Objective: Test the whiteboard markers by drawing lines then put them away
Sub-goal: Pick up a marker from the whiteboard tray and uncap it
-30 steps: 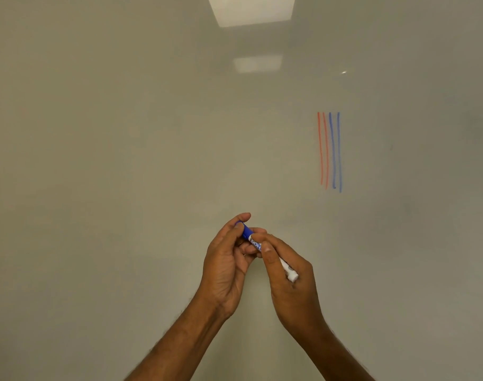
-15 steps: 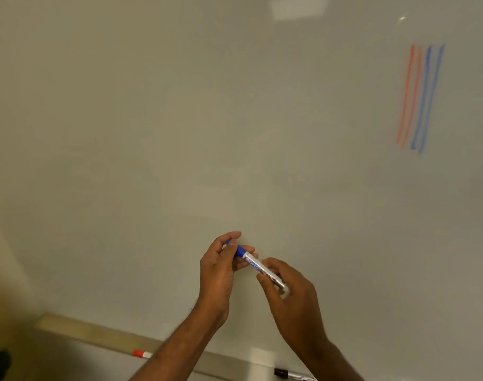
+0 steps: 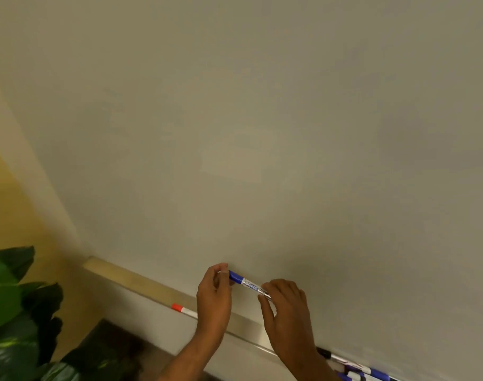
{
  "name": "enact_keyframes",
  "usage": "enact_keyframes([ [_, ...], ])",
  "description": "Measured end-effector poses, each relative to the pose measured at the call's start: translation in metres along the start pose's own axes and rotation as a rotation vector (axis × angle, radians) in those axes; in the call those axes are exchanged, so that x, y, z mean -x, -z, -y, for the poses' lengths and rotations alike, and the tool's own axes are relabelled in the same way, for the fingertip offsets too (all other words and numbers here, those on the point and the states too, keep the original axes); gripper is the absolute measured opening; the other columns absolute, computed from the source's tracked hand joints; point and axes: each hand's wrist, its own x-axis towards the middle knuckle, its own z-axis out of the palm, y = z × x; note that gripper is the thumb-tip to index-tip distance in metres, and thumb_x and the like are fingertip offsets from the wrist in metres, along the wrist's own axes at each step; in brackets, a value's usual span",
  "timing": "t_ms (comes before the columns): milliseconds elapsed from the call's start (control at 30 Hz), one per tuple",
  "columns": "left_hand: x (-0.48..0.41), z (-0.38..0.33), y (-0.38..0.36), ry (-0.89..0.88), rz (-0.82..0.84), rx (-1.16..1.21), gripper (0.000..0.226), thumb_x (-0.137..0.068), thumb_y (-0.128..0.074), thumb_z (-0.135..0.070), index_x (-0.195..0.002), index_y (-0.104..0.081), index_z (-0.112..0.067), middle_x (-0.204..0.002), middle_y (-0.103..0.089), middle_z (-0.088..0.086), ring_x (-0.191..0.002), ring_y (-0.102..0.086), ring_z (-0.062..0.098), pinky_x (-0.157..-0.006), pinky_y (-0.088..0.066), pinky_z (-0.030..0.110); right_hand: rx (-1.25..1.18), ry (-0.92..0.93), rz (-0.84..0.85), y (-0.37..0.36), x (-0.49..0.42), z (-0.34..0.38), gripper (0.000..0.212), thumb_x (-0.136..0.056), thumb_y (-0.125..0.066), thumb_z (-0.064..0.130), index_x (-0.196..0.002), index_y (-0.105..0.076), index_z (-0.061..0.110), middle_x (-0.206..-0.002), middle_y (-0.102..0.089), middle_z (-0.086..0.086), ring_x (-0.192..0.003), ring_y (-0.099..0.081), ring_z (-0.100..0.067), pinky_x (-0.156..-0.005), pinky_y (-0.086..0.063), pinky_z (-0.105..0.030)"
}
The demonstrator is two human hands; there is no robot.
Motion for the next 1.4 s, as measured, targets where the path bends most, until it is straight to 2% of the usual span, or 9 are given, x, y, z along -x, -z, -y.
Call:
enact_keyframes([
  [167, -0.018, 0.070, 0.052, -0.200, 0.016, -0.521, 0.038, -0.106, -0.048, -0.020, -0.144, -0.053, -0.022, -0.145, -0.055, -0.007, -0.135, -0.048, 0.008, -0.112, -0.038, 0.024, 0.011, -0.056, 0.143, -0.066, 0.007, 0.006, 0.024, -0.093, -0.046, 0.034, -0.095, -0.068, 0.024, -0.089, -0.061, 0.012, -0.081, -0.056, -0.010, -0.074, -0.035, -0.019],
  [333, -0.038, 0.138, 0.092, -0.422, 0.232, -0.953, 0.064, -0.093, -0.061, 0.004, -0.153, -0.044, -0.011, -0.160, -0.040, 0.010, -0.149, -0.037, 0.027, -0.120, -0.033, 0.049, 0.035, -0.132, 0.283, -0.124, 0.011, 0.008, 0.008, -0.086, -0.074, 0.017, -0.092, -0.069, 0.020, -0.083, -0.063, 0.006, -0.070, -0.058, -0.014, -0.063, -0.051, -0.027],
  [433, -0.044, 0.163, 0.101, -0.397, 0.394, -1.026, 0.076, -0.094, -0.056, 0.001, -0.161, -0.024, -0.014, -0.169, -0.016, 0.006, -0.156, -0.015, 0.025, -0.125, -0.024, 0.048, 0.041, -0.164, 0.371, -0.152, 0.012, 0.009, 0.010, -0.085, -0.076, 0.016, -0.093, -0.070, 0.017, -0.081, -0.065, 0.003, -0.068, -0.060, -0.014, -0.062, -0.050, -0.025],
  [667, -0.065, 0.184, 0.098, -0.362, 0.559, -1.182, 0.076, -0.102, -0.027, 0.000, -0.154, 0.023, -0.021, -0.159, 0.036, -0.003, -0.149, 0.034, 0.017, -0.126, 0.014, 0.039, 0.061, -0.150, 0.562, -0.214, 0.015, 0.012, 0.023, -0.101, -0.054, 0.024, -0.118, -0.066, 0.015, -0.113, -0.070, -0.002, -0.102, -0.066, -0.019, -0.091, -0.052, -0.030],
  [867, -0.090, 0.213, 0.108, -0.347, 0.528, -1.156, 0.079, -0.098, -0.031, 0.007, -0.154, 0.017, -0.020, -0.162, 0.028, 0.001, -0.151, 0.029, 0.021, -0.126, 0.016, 0.038, 0.073, -0.180, 0.654, -0.254, 0.018, 0.012, 0.032, -0.103, -0.050, 0.030, -0.131, -0.059, 0.018, -0.128, -0.064, 0.000, -0.116, -0.061, -0.016, -0.098, -0.048, -0.026],
  [1033, -0.104, 0.230, 0.112, -0.407, 0.517, -1.170, 0.084, -0.095, -0.058, -0.003, -0.160, -0.006, -0.015, -0.168, 0.001, 0.005, -0.154, 0.008, 0.025, -0.121, 0.024, 0.032, 0.076, -0.202, 0.729, -0.279, 0.023, 0.011, 0.039, -0.101, -0.053, 0.033, -0.137, -0.055, 0.017, -0.137, -0.059, -0.001, -0.125, -0.055, -0.017, -0.107, -0.041, -0.027],
  [1233, -0.114, 0.247, 0.114, -0.373, 0.571, -1.325, 0.091, -0.057, -0.097, -0.028, -0.138, -0.061, -0.009, -0.145, -0.058, 0.010, -0.135, -0.054, 0.029, -0.120, -0.021, 0.043, 0.143, -0.158, 0.698, -0.299, 0.029, 0.008, 0.035, -0.086, -0.075, 0.028, -0.117, -0.070, 0.011, -0.117, -0.072, -0.007, -0.109, -0.067, -0.026, -0.098, -0.050, -0.037],
  [1333, -0.115, 0.250, 0.113, -0.369, 0.568, -1.337, 0.089, -0.064, -0.093, -0.032, -0.141, -0.055, -0.010, -0.145, -0.059, 0.010, -0.136, -0.053, 0.029, -0.119, -0.035, 0.049, 0.169, -0.148, 0.729, -0.302, 0.030, 0.006, 0.042, -0.088, -0.073, 0.031, -0.125, -0.066, 0.012, -0.126, -0.068, -0.006, -0.118, -0.062, -0.025, -0.105, -0.044, -0.037],
  [1400, -0.113, 0.254, 0.114, -0.327, 0.587, -1.342, 0.080, -0.084, -0.076, -0.030, -0.151, -0.035, -0.012, -0.157, -0.044, 0.011, -0.148, -0.032, 0.029, -0.128, -0.010, 0.048, 0.194, -0.123, 0.713, -0.304, 0.033, 0.003, 0.039, -0.074, -0.085, 0.032, -0.107, -0.075, 0.013, -0.107, -0.074, -0.005, -0.101, -0.071, -0.025, -0.091, -0.054, -0.037],
])
